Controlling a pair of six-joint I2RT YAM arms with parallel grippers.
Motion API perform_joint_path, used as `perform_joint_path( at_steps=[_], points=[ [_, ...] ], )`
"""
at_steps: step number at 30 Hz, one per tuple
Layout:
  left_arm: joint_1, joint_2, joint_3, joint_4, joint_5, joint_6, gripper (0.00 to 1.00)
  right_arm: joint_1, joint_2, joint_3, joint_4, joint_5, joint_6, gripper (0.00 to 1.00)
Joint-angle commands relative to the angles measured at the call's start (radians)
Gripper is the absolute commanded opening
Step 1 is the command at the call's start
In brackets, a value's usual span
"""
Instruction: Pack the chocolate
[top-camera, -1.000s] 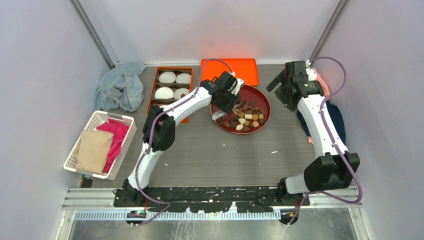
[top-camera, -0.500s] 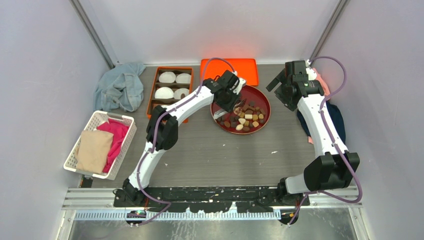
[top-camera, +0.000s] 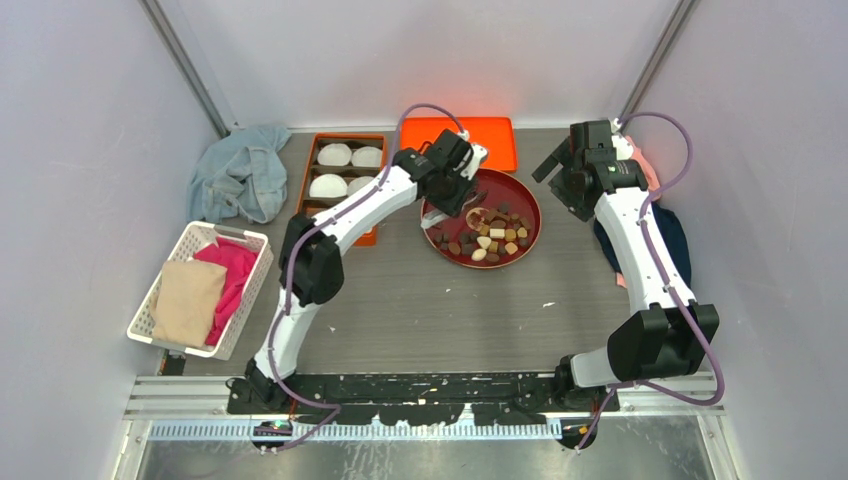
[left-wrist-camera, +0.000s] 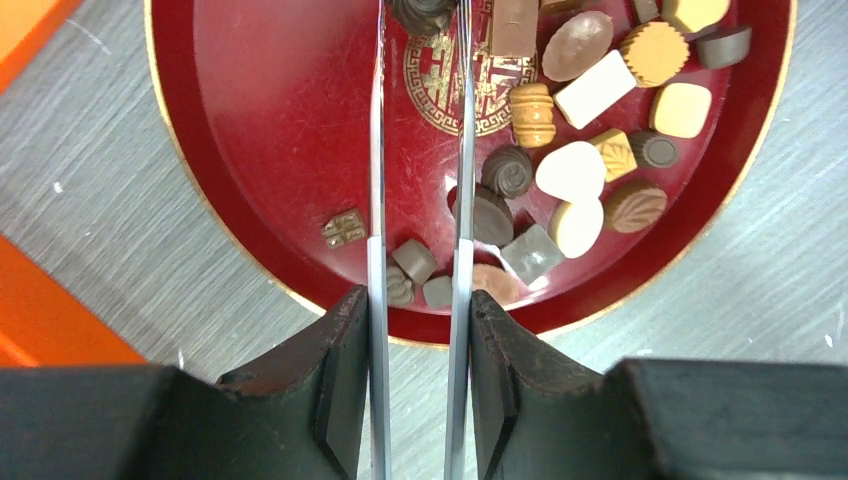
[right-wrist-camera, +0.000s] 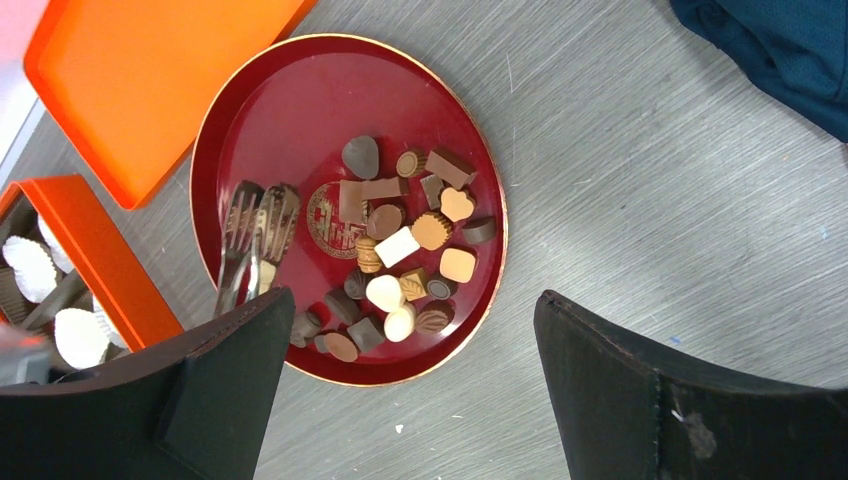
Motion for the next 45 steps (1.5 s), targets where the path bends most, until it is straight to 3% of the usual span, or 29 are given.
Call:
perform_joint_path(
  at_steps=[1, 10, 20, 27, 34, 45],
  points=[
    [0.014, -0.145, -0.024, 0.002, 0.001, 0.021, 0.03, -0.002, 0.001, 0.025, 0.047, -0.011, 0.006, 0.95],
    [0.098, -0.338, -0.185, 0.002, 0.015, -0.02, 0.03, -0.002, 0.015, 0.012, 0.063, -0.029, 0.009, 0.95],
    [0.324, -0.53, -0.388, 0.023, -0.009, -0.065, 0.04, -0.001, 0.023, 0.012, 0.064, -0.03, 0.009, 0.95],
    [0.43, -0.506, -0.429, -0.039, -0.14, -0.099, 0.04, -0.001, 0.027, 0.019, 0.064, -0.032, 0.011, 0.95],
    [0.517, -0.453, -0.454, -0.065, -0.182, -0.143, 0.04, -0.002, 0.017, 0.012, 0.064, -0.027, 0.01, 0.95],
    [0.548, -0.362, -0.443, -0.04, -0.227, -0.2, 0.03, -0.002, 0.02, 0.024, 0.057, -0.028, 0.003, 0.95]
  ],
)
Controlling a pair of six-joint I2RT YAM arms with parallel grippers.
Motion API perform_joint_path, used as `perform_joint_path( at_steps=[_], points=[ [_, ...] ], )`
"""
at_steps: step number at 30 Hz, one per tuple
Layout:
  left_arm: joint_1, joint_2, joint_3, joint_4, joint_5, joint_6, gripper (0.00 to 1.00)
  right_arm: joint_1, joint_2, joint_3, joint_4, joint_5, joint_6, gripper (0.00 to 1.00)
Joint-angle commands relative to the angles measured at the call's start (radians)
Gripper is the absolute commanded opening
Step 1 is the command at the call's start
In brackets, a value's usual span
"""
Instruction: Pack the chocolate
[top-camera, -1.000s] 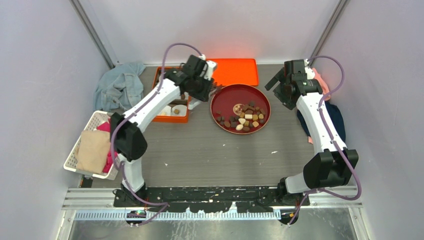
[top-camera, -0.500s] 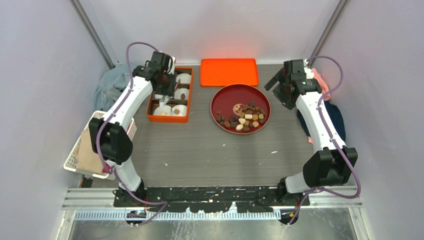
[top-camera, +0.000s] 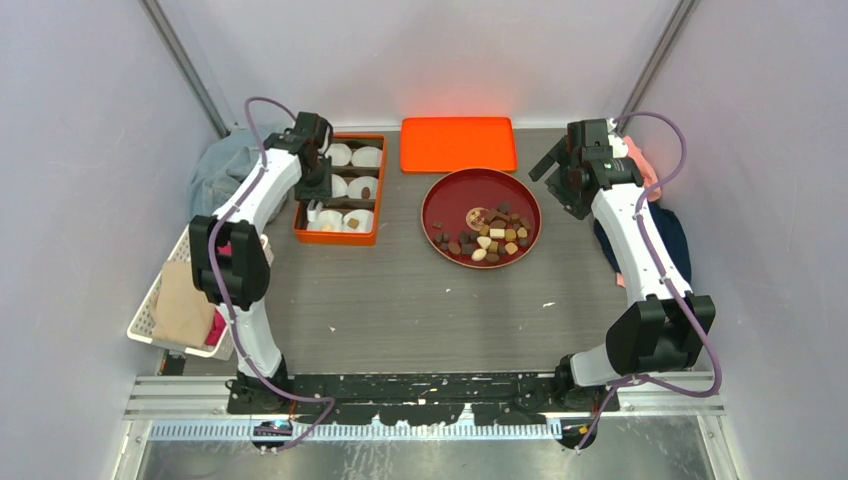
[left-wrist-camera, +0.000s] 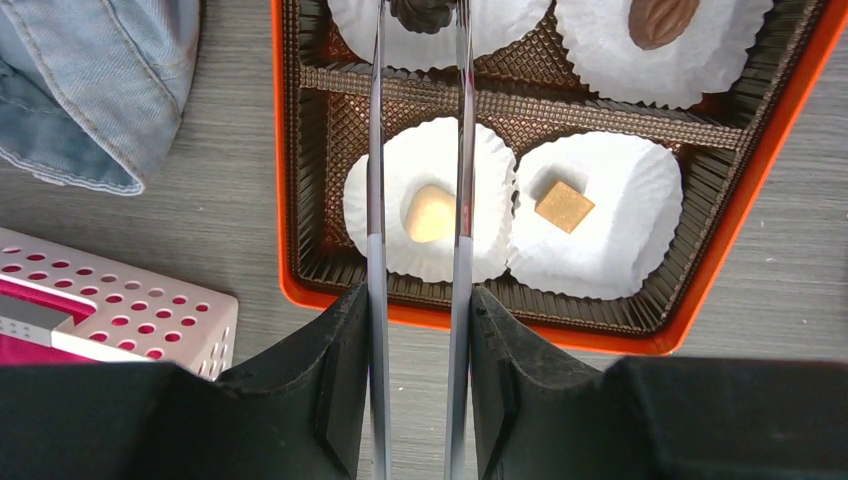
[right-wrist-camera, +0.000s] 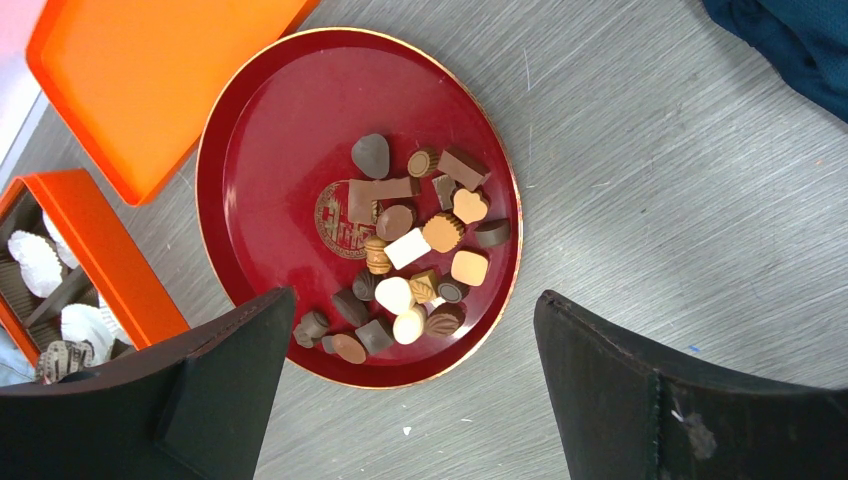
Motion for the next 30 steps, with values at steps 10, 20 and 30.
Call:
perform_joint_path(
  at_steps=[10, 20, 30],
  points=[
    [0.001, 0.026, 0.044, 0.042, -0.048, -0.024, 0.18, -0.002, -0.011, 0.027, 0.024, 0.006, 0.004, 0.95],
    [0.002, 0.024, 0.046, 0.042, -0.036, -0.016, 0.35, -0.001, -0.004, 0.033, 0.021, 0.005, 0.006, 0.95],
    [0.002, 0.021, 0.057, 0.036, -0.017, -0.012, 0.43, -0.001, -0.003, 0.031, 0.021, 0.004, 0.004, 0.95]
  ],
)
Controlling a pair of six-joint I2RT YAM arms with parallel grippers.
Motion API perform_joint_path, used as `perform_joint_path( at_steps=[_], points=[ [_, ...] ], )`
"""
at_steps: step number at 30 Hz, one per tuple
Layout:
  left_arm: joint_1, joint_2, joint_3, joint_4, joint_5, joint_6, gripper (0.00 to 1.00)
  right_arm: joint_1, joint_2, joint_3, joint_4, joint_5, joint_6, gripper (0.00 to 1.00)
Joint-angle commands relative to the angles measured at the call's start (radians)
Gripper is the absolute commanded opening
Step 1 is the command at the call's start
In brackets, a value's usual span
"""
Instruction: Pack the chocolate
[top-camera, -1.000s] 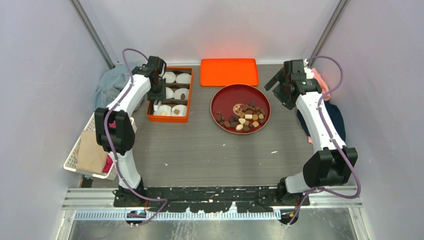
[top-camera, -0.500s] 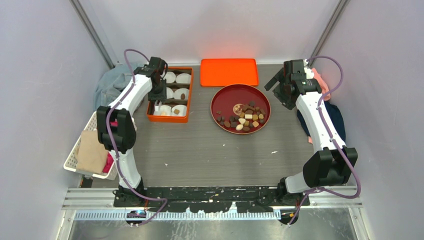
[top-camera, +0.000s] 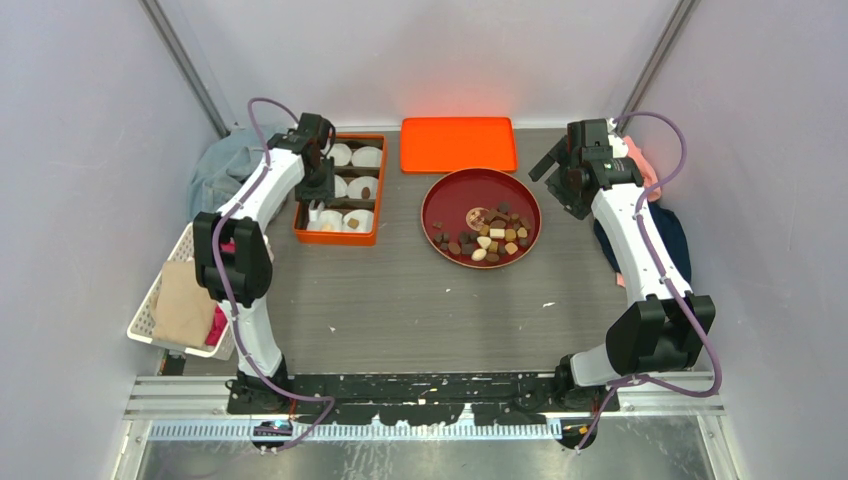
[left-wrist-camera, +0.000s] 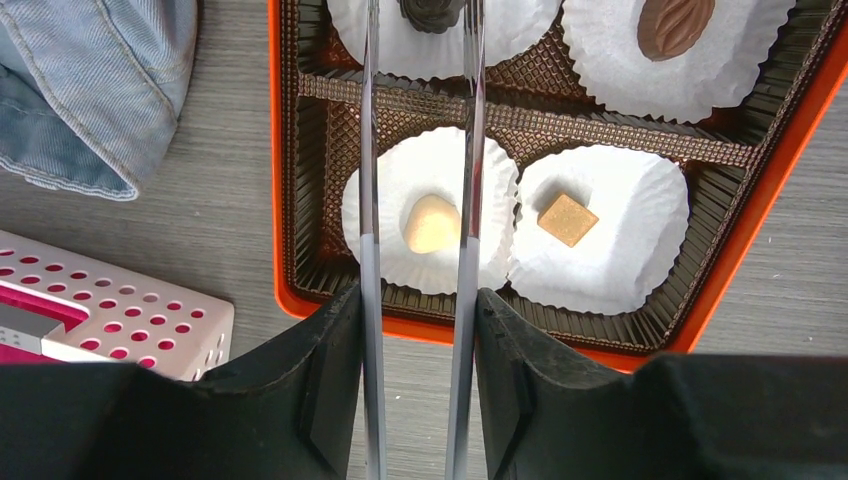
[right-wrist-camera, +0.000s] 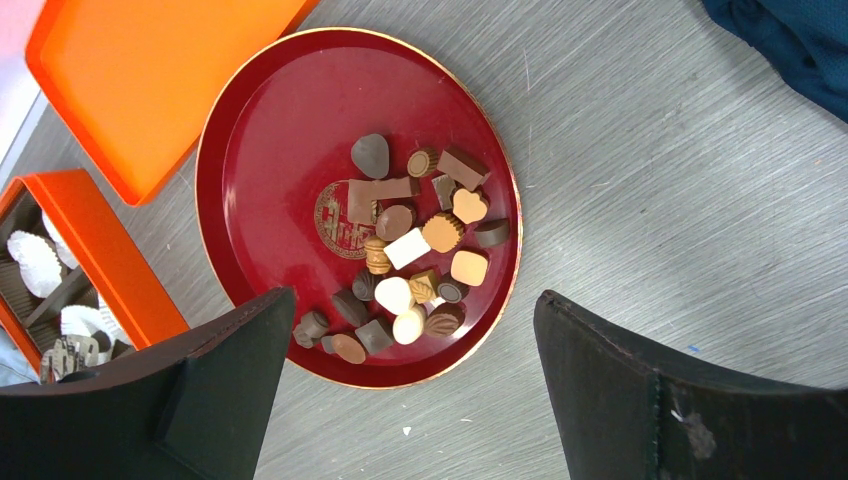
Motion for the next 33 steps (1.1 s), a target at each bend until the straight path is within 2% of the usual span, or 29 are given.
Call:
perform_joint_path(
  at_steps=[1, 6, 9, 14, 22, 26, 31, 33],
  points=[
    [0.002, -0.016, 0.049, 0.029, 0.004, 0.007, 0.43, -0.001, -0.004, 0.03, 0.021, 0.004, 0.004, 0.95],
    [0.002, -0.033, 0.055, 0.033, 0.005, 0.01, 0.38, -0.002, -0.007, 0.027, 0.021, 0.005, 0.004, 0.95],
    [0.001, -0.065, 0.07, 0.037, 0.006, 0.016, 0.31, -0.002, -0.009, 0.027, 0.021, 0.006, 0.005, 0.95],
    [-0.001, -0.132, 0.101, 0.057, 0.009, 0.039, 0.14, -0.002, -0.012, 0.025, 0.019, 0.007, 0.005, 0.95],
    [-0.048, -0.161, 0.128, 0.058, 0.058, 0.06, 0.0, -0.002, -0.018, 0.021, 0.019, 0.003, 0.006, 0.95],
    [-0.126, -0.164, 0.126, 0.093, 0.149, 0.088, 0.0, -0.002, -0.028, 0.015, 0.019, 0.007, 0.006, 0.95],
    [-0.279, -0.138, 0.13, 0.12, 0.273, 0.141, 0.0, -0.001, -0.039, 0.014, 0.016, 0.015, 0.006, 0.95],
    [-0.328, -0.132, 0.113, 0.137, 0.333, 0.163, 0.04, -0.002, -0.043, 0.014, 0.015, 0.02, 0.004, 0.95]
  ],
)
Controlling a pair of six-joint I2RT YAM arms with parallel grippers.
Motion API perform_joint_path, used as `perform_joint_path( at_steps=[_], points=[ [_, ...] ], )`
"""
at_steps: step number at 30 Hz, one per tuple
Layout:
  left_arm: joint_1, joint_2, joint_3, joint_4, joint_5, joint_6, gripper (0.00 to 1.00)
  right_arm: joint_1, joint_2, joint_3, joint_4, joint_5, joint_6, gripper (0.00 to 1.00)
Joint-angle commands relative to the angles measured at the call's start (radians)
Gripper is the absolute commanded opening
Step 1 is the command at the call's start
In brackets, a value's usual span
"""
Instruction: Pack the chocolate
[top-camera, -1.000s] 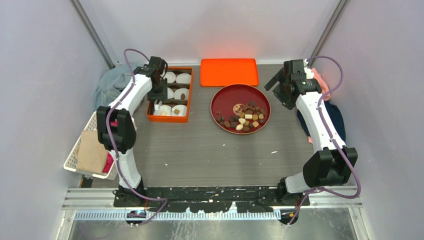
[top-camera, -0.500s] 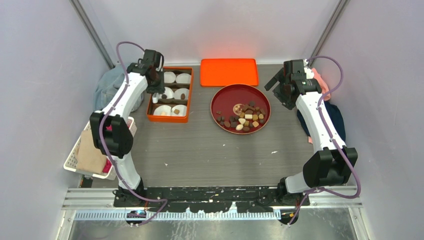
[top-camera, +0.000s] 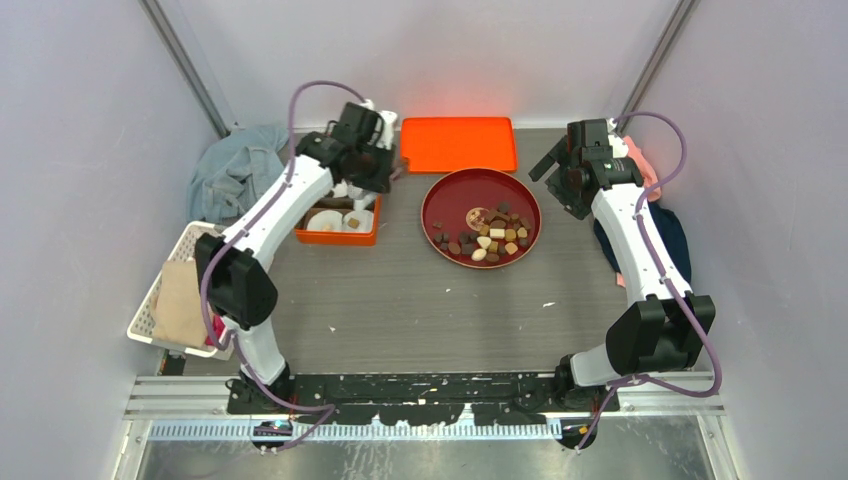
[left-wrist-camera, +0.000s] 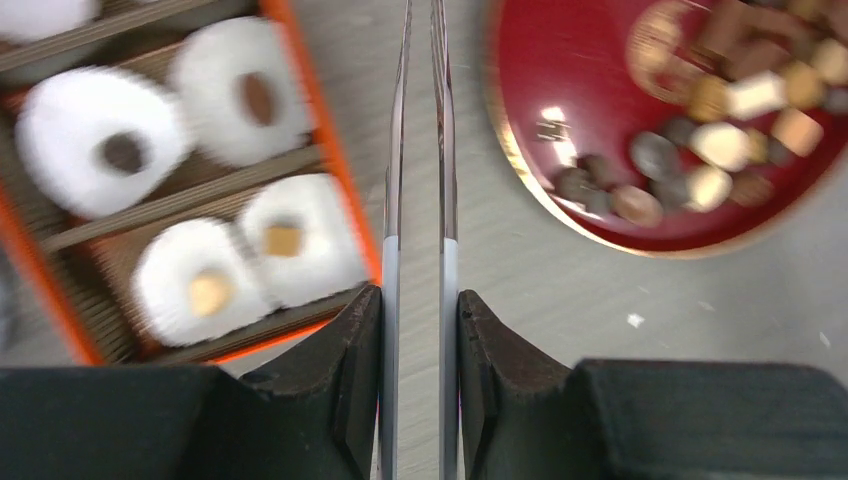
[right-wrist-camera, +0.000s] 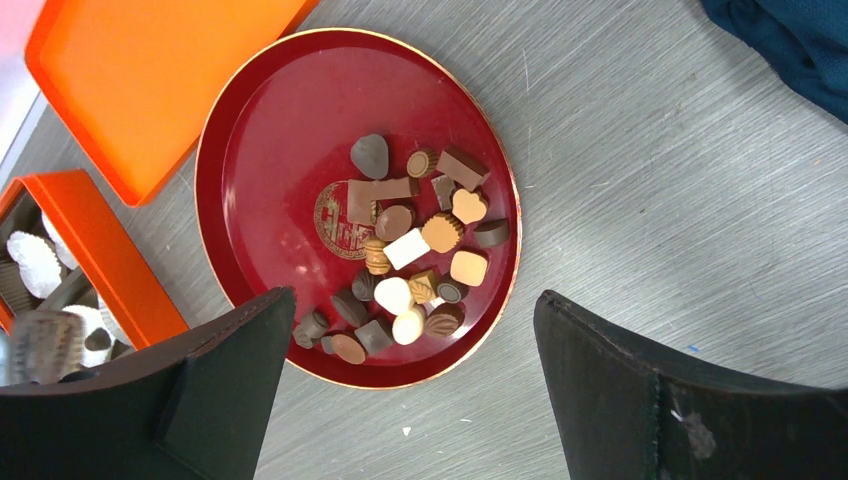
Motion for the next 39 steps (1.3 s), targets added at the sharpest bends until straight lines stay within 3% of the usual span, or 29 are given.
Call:
perform_joint_path(
  at_steps=[1, 9, 16, 27, 39],
  points=[
    [-0.117, -0.01, 0.003, 0.091, 0.189, 0.077, 0.06, -0.001, -0.045, 0.013, 0.014, 0.022, 0.001, 0.95],
    [-0.213, 0.057, 0.021, 0.006, 0.262, 0.099, 0.17, -0.001, -0.054, 0.001, 0.012, 0.023, 0.004, 0.95],
    [-0.26, 0.092, 0.018, -0.024, 0.139, 0.051, 0.19, -0.002, -0.046, -0.001, 0.02, 0.014, 0.003, 0.95],
    [-0.272, 0.132, 0.054, -0.132, 0.083, 0.059, 0.19, -0.001, -0.025, 0.019, 0.022, 0.007, -0.004, 0.95],
    [-0.273, 0.166, 0.061, -0.13, 0.149, 0.062, 0.23, -0.001, -0.007, 0.022, 0.029, 0.002, -0.004, 0.95]
  ],
)
